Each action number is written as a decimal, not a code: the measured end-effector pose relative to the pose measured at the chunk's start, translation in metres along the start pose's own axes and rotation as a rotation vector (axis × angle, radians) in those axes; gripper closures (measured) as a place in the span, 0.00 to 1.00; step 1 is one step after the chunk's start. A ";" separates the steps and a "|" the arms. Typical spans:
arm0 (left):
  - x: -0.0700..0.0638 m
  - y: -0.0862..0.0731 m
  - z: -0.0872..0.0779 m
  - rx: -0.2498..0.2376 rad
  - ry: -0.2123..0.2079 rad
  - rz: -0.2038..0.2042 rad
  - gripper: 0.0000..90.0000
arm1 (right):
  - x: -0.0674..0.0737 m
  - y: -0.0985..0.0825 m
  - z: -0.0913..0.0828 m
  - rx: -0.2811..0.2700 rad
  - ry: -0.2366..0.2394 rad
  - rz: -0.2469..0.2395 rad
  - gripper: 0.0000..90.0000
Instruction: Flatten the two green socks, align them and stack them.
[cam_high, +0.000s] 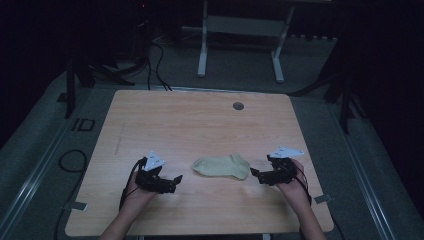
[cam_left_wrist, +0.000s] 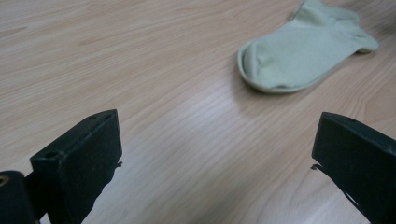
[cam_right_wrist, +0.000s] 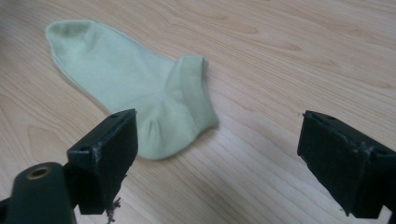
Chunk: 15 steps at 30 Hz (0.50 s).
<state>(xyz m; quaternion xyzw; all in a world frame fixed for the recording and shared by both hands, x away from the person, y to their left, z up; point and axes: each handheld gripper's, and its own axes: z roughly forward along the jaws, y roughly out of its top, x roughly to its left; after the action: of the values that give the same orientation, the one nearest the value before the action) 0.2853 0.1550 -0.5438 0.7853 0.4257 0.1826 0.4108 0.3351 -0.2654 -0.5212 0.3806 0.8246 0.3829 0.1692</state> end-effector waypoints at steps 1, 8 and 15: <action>0.001 -0.002 -0.003 -0.004 0.004 0.001 0.02 | -0.001 -0.002 -0.001 -0.001 -0.004 -0.002 0.14; 0.009 -0.016 -0.016 -0.006 0.018 -0.018 0.02 | -0.008 -0.012 -0.009 -0.008 -0.039 -0.003 0.14; 0.016 -0.031 -0.030 0.006 0.044 -0.027 0.02 | -0.017 -0.024 -0.020 0.006 -0.053 0.027 0.14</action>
<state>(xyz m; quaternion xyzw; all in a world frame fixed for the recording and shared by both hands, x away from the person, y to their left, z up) 0.2592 0.1920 -0.5523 0.7764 0.4458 0.1929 0.4016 0.3232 -0.2979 -0.5266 0.4021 0.8157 0.3725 0.1849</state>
